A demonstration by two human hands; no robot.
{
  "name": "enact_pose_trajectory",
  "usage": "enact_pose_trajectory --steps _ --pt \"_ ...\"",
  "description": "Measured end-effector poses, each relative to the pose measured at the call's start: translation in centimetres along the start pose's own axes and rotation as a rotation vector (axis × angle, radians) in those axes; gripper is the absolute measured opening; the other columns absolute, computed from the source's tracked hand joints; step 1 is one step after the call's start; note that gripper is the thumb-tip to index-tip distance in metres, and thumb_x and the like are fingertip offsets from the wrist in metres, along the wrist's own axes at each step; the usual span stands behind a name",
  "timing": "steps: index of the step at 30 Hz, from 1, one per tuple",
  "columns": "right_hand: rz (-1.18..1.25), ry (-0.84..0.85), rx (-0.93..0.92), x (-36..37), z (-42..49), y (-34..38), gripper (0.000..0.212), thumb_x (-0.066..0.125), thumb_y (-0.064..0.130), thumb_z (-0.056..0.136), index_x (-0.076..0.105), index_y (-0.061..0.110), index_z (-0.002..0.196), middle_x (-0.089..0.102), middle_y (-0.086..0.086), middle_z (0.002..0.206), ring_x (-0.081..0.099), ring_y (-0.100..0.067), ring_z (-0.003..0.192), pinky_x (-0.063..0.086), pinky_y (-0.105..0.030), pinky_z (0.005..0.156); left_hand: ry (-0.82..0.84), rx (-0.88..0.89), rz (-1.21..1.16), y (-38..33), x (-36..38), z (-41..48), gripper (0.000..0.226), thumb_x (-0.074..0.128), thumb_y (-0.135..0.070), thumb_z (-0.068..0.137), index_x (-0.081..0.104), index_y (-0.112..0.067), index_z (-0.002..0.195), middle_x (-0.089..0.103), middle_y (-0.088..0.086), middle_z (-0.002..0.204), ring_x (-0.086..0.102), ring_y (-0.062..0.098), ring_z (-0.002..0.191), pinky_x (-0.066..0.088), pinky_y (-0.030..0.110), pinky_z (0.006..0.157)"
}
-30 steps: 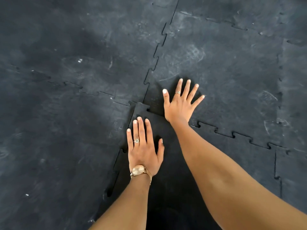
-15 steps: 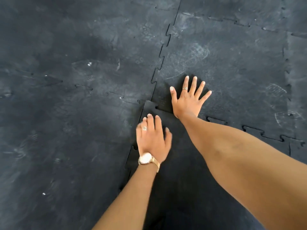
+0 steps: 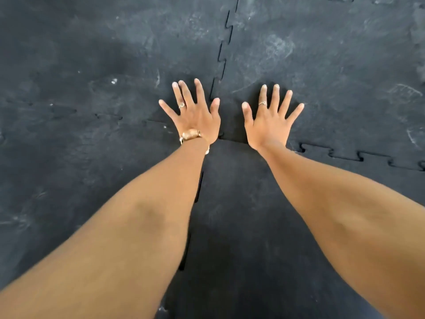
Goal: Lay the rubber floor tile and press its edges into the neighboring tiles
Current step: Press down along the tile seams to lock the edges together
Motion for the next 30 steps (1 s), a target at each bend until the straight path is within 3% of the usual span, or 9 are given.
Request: enact_pose_trajectory --steps 3,8,15,17,19,21,22,26,30 --pt "0.075 -0.029 0.061 -0.4 -2.0 -0.3 0.067 0.011 0.053 0.101 0.012 0.015 0.156 0.008 -0.005 0.164 -0.003 -0.028 0.151 -0.002 -0.059 0.118 0.001 0.003 0.014 -0.3 -0.5 0.4 0.068 0.012 -0.056 0.099 0.005 -0.020 0.157 0.003 0.018 0.163 -0.007 0.036 0.151 -0.004 0.070 0.112" --pt "0.023 -0.010 0.314 0.5 -13.4 -2.3 0.068 0.009 0.051 0.100 0.000 0.014 0.156 -0.002 -0.007 0.164 -0.006 -0.027 0.151 -0.008 -0.062 0.116 0.048 0.001 0.001 -0.3 -0.3 0.0 0.068 0.012 -0.056 0.099 0.003 -0.020 0.157 0.001 0.016 0.164 -0.007 0.037 0.150 -0.006 0.070 0.111" --pt "0.010 -0.003 0.336 0.5 -13.5 -2.2 0.068 0.013 0.050 0.100 0.001 0.013 0.155 -0.002 -0.009 0.164 -0.007 -0.031 0.150 -0.004 -0.068 0.113 0.069 0.062 0.060 -0.9 -1.0 -0.2 0.069 0.007 -0.053 0.100 0.003 -0.014 0.156 0.002 0.020 0.163 -0.006 0.034 0.151 -0.005 0.070 0.112" --pt "0.002 -0.002 0.328 0.5 -13.6 -2.1 0.068 0.013 0.050 0.099 0.000 0.013 0.155 -0.002 -0.010 0.164 -0.008 -0.031 0.150 -0.003 -0.068 0.113 -0.037 0.229 0.073 -2.6 -3.3 -0.2 0.066 0.006 -0.047 0.102 0.005 -0.009 0.156 0.004 0.017 0.164 -0.002 0.029 0.152 -0.006 0.066 0.115" --pt "0.007 -0.014 0.332 0.6 -13.5 -2.2 0.069 0.015 0.050 0.100 0.002 0.012 0.156 0.000 -0.010 0.164 -0.007 -0.032 0.150 -0.003 -0.069 0.113 -0.296 0.394 -0.013 -4.9 -7.7 -0.4 0.061 0.012 -0.038 0.103 0.007 -0.008 0.156 0.005 0.015 0.164 0.003 0.028 0.152 -0.006 0.059 0.118" --pt "0.003 -0.025 0.339 0.7 -13.5 -2.4 0.069 0.015 0.050 0.100 0.003 0.012 0.156 0.001 -0.010 0.164 -0.006 -0.032 0.150 -0.003 -0.069 0.113 -0.511 0.446 -0.098 -6.0 -10.2 -0.6 0.059 0.023 -0.032 0.103 0.012 -0.007 0.155 0.010 0.017 0.163 0.009 0.031 0.151 -0.004 0.054 0.118" --pt "-0.002 -0.031 0.343 0.7 -13.5 -2.5 0.069 0.016 0.050 0.100 0.003 0.012 0.156 0.001 -0.010 0.164 -0.006 -0.032 0.150 -0.003 -0.068 0.113 -0.515 0.466 -0.097 -6.2 -9.5 -0.4 0.059 0.027 -0.030 0.103 0.013 -0.007 0.155 0.011 0.019 0.162 0.011 0.032 0.151 -0.002 0.055 0.119" --pt "-0.004 -0.025 0.332 0.8 -13.3 -2.2 0.068 0.014 0.050 0.100 0.001 0.013 0.156 -0.001 -0.010 0.164 -0.008 -0.032 0.150 -0.005 -0.068 0.113 -0.211 0.482 0.066 -5.0 -1.9 0.4 0.064 0.022 -0.036 0.101 0.001 -0.011 0.156 0.003 0.014 0.164 0.006 0.028 0.152 0.001 0.058 0.120" --pt "0.009 -0.027 0.339 0.6 -13.5 -2.3 0.068 0.014 0.050 0.100 0.001 0.014 0.156 -0.001 -0.010 0.164 -0.009 -0.032 0.150 -0.004 -0.068 0.113 -0.191 0.524 0.041 -5.5 -2.1 0.6 0.062 0.015 -0.041 0.102 0.002 -0.012 0.156 0.003 0.013 0.164 0.003 0.028 0.152 -0.002 0.053 0.120"
Point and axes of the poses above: each hand's wrist, its own z-axis towards the middle knuckle, its own x-axis out of the palm, y = z × x, the point moved 7 cm from there along z, towards the middle knuckle
